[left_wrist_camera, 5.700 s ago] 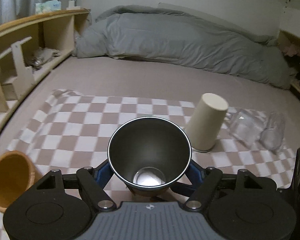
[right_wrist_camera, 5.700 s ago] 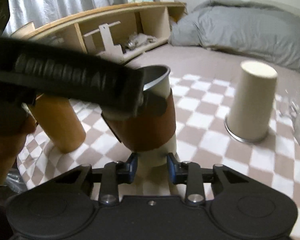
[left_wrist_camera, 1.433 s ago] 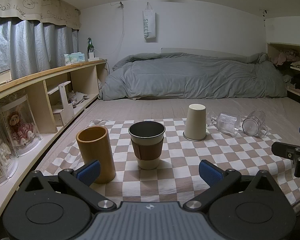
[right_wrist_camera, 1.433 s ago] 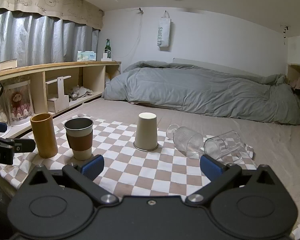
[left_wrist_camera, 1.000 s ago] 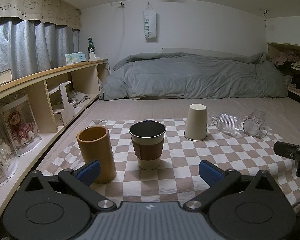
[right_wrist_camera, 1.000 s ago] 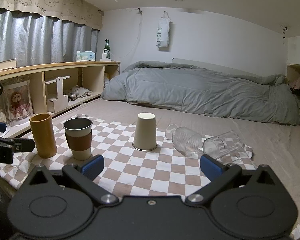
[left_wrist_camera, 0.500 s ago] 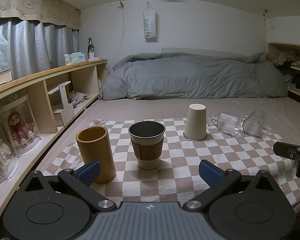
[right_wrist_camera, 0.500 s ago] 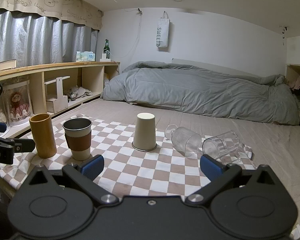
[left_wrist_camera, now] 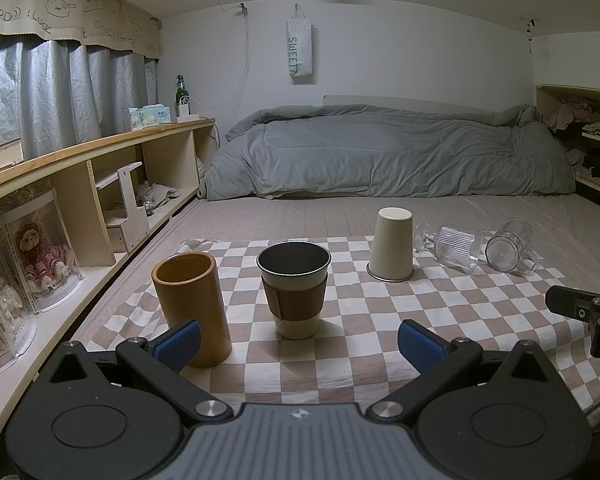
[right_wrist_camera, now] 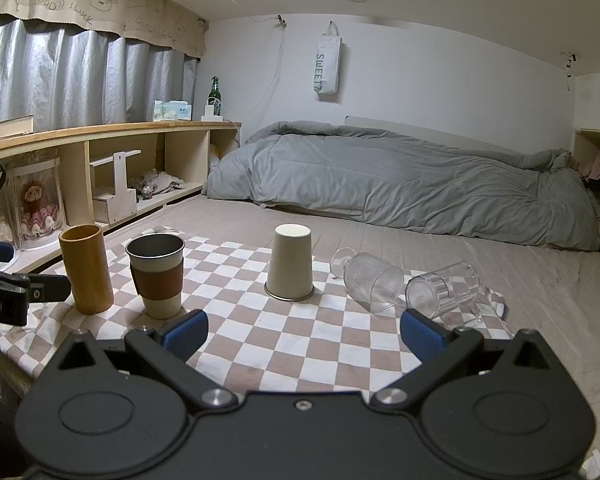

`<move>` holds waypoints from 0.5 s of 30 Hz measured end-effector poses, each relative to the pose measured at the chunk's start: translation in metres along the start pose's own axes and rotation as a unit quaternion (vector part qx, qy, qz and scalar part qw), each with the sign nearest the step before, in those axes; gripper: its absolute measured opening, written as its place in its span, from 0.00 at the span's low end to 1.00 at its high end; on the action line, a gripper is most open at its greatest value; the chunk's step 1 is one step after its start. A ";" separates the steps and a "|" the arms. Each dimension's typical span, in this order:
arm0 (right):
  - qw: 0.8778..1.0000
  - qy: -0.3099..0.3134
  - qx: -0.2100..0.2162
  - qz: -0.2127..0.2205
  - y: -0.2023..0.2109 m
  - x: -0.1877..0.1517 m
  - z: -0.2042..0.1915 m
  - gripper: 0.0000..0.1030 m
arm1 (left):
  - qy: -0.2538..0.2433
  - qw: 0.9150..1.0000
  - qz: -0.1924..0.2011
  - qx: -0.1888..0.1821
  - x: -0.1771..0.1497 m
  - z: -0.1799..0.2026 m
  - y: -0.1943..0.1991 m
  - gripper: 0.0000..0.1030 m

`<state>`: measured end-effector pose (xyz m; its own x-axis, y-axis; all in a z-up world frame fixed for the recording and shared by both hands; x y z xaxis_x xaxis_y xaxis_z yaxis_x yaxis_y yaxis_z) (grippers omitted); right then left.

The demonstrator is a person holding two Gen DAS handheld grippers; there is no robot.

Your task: Flip cup upright

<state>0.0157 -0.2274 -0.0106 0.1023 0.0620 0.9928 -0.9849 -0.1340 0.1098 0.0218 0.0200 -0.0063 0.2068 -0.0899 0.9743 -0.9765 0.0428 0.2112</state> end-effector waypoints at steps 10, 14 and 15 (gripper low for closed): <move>1.000 0.004 0.000 -0.001 -0.001 -0.002 0.005 1.00 | 0.000 1.000 0.000 0.000 0.000 0.000 0.000 1.00; 1.000 0.003 0.000 -0.002 -0.001 -0.004 0.003 1.00 | 0.000 1.000 0.000 0.000 0.000 0.000 0.000 1.00; 1.000 0.003 0.000 -0.002 -0.001 -0.005 0.005 1.00 | 0.000 1.000 0.000 0.000 0.000 0.000 0.000 1.00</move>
<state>0.0168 -0.2322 -0.0151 0.1054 0.0683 0.9921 -0.9844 -0.1345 0.1138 0.0218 0.0203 -0.0062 0.2070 -0.0897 0.9742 -0.9764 0.0434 0.2114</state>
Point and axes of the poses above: each gripper's, at about its wrist camera, not at the fingertips, and y roughly against the way its jaws point, z to its right, x to its top, the point moved 2 cm from there along -y, roughly the way its jaws point, and after that the axes turned 14 degrees about z, right-handed, at the moved point
